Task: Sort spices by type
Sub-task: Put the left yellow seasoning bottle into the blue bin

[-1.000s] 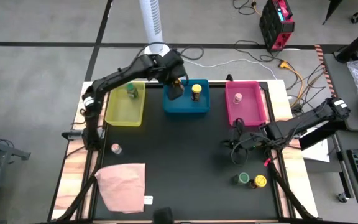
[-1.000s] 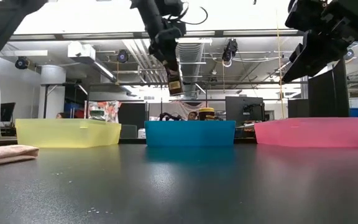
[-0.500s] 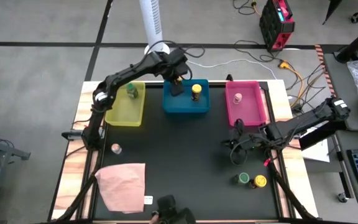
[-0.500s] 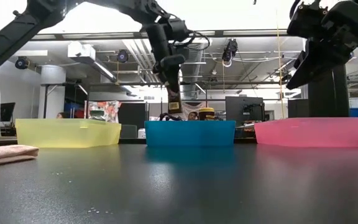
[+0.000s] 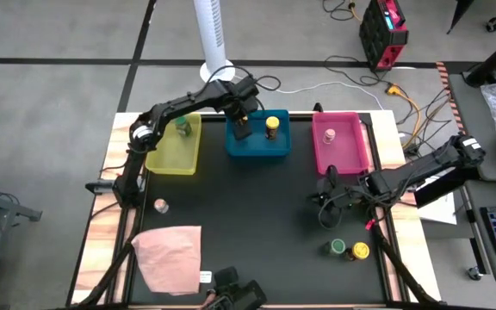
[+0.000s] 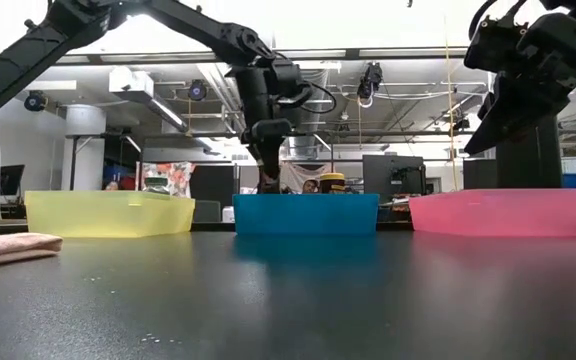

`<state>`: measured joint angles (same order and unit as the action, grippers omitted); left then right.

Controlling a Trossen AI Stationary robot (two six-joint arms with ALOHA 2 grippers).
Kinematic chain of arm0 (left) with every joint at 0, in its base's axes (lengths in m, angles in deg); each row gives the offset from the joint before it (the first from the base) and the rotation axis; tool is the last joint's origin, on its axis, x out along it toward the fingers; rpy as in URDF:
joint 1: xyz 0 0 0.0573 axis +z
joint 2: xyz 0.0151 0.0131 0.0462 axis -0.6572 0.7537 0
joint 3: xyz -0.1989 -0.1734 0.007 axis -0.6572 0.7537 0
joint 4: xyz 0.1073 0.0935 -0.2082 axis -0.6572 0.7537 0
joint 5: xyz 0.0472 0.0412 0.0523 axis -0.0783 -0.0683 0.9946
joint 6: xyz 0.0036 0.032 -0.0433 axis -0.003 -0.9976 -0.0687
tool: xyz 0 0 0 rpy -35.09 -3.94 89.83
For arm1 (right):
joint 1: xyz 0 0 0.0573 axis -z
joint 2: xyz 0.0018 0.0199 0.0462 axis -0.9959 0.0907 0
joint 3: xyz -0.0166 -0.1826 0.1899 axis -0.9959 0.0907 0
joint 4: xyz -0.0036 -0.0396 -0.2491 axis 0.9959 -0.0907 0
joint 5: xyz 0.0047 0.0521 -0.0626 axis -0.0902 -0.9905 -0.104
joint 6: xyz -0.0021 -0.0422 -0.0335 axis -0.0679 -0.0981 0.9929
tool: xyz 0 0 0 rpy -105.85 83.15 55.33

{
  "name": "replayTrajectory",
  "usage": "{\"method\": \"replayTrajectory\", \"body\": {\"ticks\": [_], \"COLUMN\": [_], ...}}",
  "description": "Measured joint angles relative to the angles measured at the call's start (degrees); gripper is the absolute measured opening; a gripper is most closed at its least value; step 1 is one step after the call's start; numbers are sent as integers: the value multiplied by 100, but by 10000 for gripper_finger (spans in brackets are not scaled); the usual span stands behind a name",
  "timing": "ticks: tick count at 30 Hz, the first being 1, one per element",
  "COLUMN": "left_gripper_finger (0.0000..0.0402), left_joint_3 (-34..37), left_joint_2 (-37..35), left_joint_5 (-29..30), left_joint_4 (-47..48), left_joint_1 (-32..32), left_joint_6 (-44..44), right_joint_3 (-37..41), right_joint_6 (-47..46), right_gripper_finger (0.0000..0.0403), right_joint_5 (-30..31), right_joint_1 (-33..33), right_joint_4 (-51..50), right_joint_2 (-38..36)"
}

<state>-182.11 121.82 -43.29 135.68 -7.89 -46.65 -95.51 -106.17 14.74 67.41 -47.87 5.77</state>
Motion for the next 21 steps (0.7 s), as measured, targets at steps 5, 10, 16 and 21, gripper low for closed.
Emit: {"method": "replayTrajectory", "body": {"ticks": [5, 10, 16, 21], "left_gripper_finger": [207, 207, 207, 207], "left_joint_3": [158, 158, 158, 158], "left_joint_2": [-5, -5, -3, 1], "left_joint_5": [14, 58, 138, -76], "left_joint_4": [-140, -227, -263, -132], "left_joint_1": [47, 124, 184, 184], "left_joint_6": [-14, -23, -10, -14], "right_joint_3": [14, 23, 28, 34], "right_joint_6": [0, 0, 0, 0], "right_gripper_finger": [13, 13, 13, 13], "right_joint_5": [3, 8, 7, 7], "right_joint_1": [0, 0, -1, 0], "right_joint_4": [57, 86, 93, 93], "right_joint_2": [0, 0, 0, 1]}}
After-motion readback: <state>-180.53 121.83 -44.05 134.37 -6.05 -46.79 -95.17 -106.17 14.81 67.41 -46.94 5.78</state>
